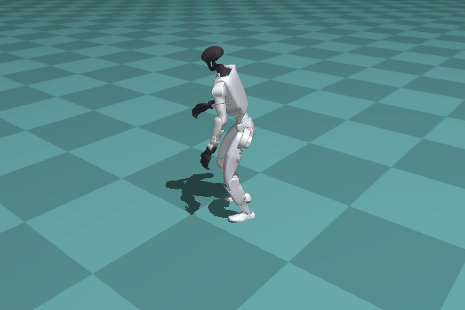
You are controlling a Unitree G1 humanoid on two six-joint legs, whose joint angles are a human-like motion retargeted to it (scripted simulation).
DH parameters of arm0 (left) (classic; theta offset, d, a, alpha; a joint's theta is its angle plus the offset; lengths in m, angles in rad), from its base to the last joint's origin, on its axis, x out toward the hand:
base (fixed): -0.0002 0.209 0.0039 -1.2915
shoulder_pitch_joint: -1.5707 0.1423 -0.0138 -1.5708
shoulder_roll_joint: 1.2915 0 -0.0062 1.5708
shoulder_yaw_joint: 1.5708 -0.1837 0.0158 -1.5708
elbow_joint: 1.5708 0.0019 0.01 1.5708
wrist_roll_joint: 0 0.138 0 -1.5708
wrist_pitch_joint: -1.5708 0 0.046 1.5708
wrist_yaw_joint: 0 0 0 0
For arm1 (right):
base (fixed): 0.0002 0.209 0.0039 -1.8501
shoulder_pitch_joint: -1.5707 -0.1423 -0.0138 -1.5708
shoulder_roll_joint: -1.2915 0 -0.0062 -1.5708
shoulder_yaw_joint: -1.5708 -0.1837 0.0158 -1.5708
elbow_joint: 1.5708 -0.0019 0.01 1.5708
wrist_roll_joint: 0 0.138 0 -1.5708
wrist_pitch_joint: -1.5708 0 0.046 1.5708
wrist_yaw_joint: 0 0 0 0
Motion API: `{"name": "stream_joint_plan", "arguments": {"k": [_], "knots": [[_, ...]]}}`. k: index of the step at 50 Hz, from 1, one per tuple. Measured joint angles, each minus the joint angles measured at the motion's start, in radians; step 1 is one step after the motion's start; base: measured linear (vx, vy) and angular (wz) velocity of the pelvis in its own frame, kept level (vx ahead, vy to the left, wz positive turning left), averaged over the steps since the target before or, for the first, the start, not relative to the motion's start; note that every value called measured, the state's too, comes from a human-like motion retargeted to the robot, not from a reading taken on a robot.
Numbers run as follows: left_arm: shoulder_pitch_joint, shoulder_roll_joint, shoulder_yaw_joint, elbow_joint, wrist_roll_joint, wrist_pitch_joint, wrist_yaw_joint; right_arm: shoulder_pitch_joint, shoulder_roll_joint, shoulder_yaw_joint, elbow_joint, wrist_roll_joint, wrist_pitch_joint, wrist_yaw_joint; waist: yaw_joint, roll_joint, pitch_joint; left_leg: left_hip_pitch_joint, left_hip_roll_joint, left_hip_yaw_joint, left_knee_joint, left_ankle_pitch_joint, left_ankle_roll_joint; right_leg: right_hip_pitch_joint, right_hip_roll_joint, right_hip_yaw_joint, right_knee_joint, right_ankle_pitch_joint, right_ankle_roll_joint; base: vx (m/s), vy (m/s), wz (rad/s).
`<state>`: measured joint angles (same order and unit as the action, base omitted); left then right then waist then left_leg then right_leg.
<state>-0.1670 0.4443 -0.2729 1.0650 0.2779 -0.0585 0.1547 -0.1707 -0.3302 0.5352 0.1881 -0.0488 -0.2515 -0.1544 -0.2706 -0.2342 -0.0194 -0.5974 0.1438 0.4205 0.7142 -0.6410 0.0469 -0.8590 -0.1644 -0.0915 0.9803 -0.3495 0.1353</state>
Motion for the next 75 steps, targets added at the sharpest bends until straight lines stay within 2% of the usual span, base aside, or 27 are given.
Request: {"name": "stream_joint_plan", "arguments": {"k": [2, 5, 7, 10, 12, 15, 20, 25, 28, 38, 45, 50, 53, 55, 58, 60, 65, 75], "knots": [[0.007, 0.008, 0.013, -0.011, -0.022, -0.009, -0.003, 0.000, 0.004, -0.011, 0.007, -0.001, 0.000, -0.002, 0.000, -0.009, -0.012, 0.044, -0.005, 0.018, -0.076, 0.017, -0.001, 0.009, 0.001, 0.006, -0.036, 0.026, 0.017, 0.06, -0.08, -0.33], [0.023, -0.013, 0.022, -0.020, -0.043, -0.017, -0.002, 0.016, 0.007, -0.026, 0.015, -0.005, 0.002, -0.014, -0.017, -0.036, -0.023, 0.030, 0.012, 0.029, 0.002, -0.001, -0.006, -0.019, -0.022, 0.038, 0.009, 0.041, 0.035, 0.02, -0.12, -0.16], [0.023, -0.006, 0.028, -0.041, -0.067, -0.022, -0.015, 0.009, 0.008, -0.043, 0.013, -0.003, 0.006, -0.022, -0.004, -0.026, -0.022, 0.085, 0.020, 0.038, -0.072, 0.012, -0.005, 0.012, 0.013, 0.049, -0.049, 0.072, 0.049, 0.10, -0.11, -0.36], [0.031, -0.027, 0.027, -0.066, -0.082, -0.031, -0.015, 0.019, 0.008, -0.054, 0.012, -0.011, 0.007, -0.033, -0.016, -0.045, -0.029, 0.069, 0.038, 0.034, 0.020, -0.010, -0.005, -0.006, 0.013, 0.091, 0.002, 0.061, 0.057, 0.03, -0.17, -0.03], [0.023, -0.018, 0.028, -0.110, -0.098, -0.032, -0.027, 0.010, -0.002, -0.068, -0.001, -0.017, 0.012, -0.039, 0.012, -0.024, -0.008, 0.115, 0.064, 0.024, -0.004, -0.021, -0.006, 0.051, 0.053, 0.078, -0.045, 0.049, 0.050, 0.11, -0.15, -0.26], [0.023, -0.035, 0.027, -0.158, -0.108, -0.045, -0.021, 0.019, -0.012, -0.068, -0.008, -0.034, 0.011, -0.051, 0.023, -0.035, -0.010, 0.090, 0.088, 0.004, 0.103, -0.047, -0.008, 0.044, 0.051, 0.088, 0.017, -0.010, 0.027, 0.05, -0.20, 0.02], [0.006, -0.033, 0.037, -0.326, -0.160, -0.049, -0.029, 0.011, -0.052, -0.094, -0.036, -0.057, 0.015, -0.088, 0.094, 0.033, 0.055, 0.130, 0.176, -0.042, 0.156, -0.066, -0.026, 0.162, 0.110, 0.015, -0.040, -0.083, -0.027, 0.11, -0.17, 0.09], [0.006, -0.048, 0.031, -0.475, -0.191, -0.075, -0.026, 0.030, -0.075, -0.113, -0.064, -0.043, 0.003, -0.137, 0.125, 0.064, 0.081, 0.128, 0.245, 0.000, 0.258, -0.025, -0.029, 0.190, 0.089, -0.029, -0.009, -0.123, -0.054, 0.08, -0.14, 0.51], [0.007, -0.045, 0.021, -0.568, -0.206, -0.084, -0.028, 0.038, -0.092, -0.129, -0.086, -0.025, -0.007, -0.165, 0.147, 0.092, 0.091, 0.145, 0.242, 0.013, 0.253, -0.022, -0.019, 0.224, 0.076, -0.060, -0.037, -0.135, -0.060, 0.08, -0.09, 0.56], [-0.019, -0.050, -0.065, -0.625, -0.182, -0.096, -0.014, 0.051, -0.116, -0.091, -0.116, 0.005, -0.047, -0.181, 0.181, 0.147, 0.082, 0.160, 0.178, 0.012, 0.187, -0.018, -0.028, 0.283, 0.009, -0.141, -0.087, -0.143, -0.059, 0.02, 0.00, 0.52], [-0.063, -0.077, -0.149, -0.524, -0.115, -0.102, 0.005, 0.061, -0.103, -0.030, -0.092, -0.007, -0.063, -0.180, 0.171, 0.152, 0.063, 0.149, 0.104, 0.013, 0.107, -0.005, -0.016, 0.274, -0.063, -0.162, -0.090, -0.129, -0.039, -0.03, 0.11, 0.53], [-0.129, -0.115, -0.219, -0.420, -0.070, -0.112, 0.019, 0.055, -0.079, -0.002, -0.027, -0.009, -0.062, -0.171, 0.162, 0.151, 0.031, 0.161, 0.004, -0.008, -0.040, 0.025, 0.011, 0.280, -0.104, -0.168, -0.146, -0.103, -0.022, -0.02, 0.16, 0.55], [-0.140, -0.137, -0.258, -0.392, -0.054, -0.112, 0.015, 0.064, -0.067, 0.023, 0.013, -0.011, -0.052, -0.163, 0.162, 0.149, 0.035, 0.140, -0.011, -0.027, -0.002, 0.022, 0.012, 0.266, -0.136, -0.154, -0.099, -0.091, -0.015, -0.05, 0.15, 0.50], [-0.178, -0.158, -0.292, -0.352, -0.049, -0.117, 0.010, 0.043, -0.055, 0.032, 0.066, -0.007, -0.050, -0.155, 0.163, 0.151, 0.017, 0.171, -0.066, -0.043, -0.128, 0.066, 0.024, 0.284, -0.144, -0.163, -0.157, -0.068, -0.010, 0.03, 0.15, 0.61], [-0.188, -0.179, -0.336, -0.334, -0.041, -0.118, -0.004, 0.042, -0.047, 0.059, 0.113, -0.010, -0.035, -0.144, 0.165, 0.145, 0.020, 0.156, -0.088, -0.061, -0.097, 0.068, 0.025, 0.272, -0.182, -0.150, -0.109, -0.062, -0.008, -0.05, 0.12, 0.51], [-0.225, -0.197, -0.369, -0.307, -0.043, -0.122, -0.020, 0.006, -0.033, 0.068, 0.178, -0.008, -0.030, -0.135, 0.169, 0.146, 0.005, 0.204, -0.140, -0.078, -0.246, 0.122, 0.035, 0.295, -0.188, -0.163, -0.166, -0.046, -0.005, 0.04, 0.11, 0.55], [-0.242, -0.239, -0.431, -0.283, -0.045, -0.122, -0.042, -0.028, -0.008, 0.111, 0.269, -0.014, -0.006, -0.123, 0.170, 0.133, 0.008, 0.195, -0.184, -0.098, -0.230, 0.138, 0.032, 0.280, -0.254, -0.155, -0.101, -0.046, -0.001, -0.06, 0.07, 0.46], [-0.298, -0.327, -0.506, -0.204, -0.113, -0.109, -0.044, -0.159, 0.083, 0.203, 0.486, 0.022, 0.021, -0.101, 0.165, 0.127, 0.022, 0.225, -0.273, -0.118, -0.403, 0.262, 0.027, 0.240, -0.333, -0.158, -0.078, -0.007, 0.002, -0.05, 0.05, 0.31]]}}
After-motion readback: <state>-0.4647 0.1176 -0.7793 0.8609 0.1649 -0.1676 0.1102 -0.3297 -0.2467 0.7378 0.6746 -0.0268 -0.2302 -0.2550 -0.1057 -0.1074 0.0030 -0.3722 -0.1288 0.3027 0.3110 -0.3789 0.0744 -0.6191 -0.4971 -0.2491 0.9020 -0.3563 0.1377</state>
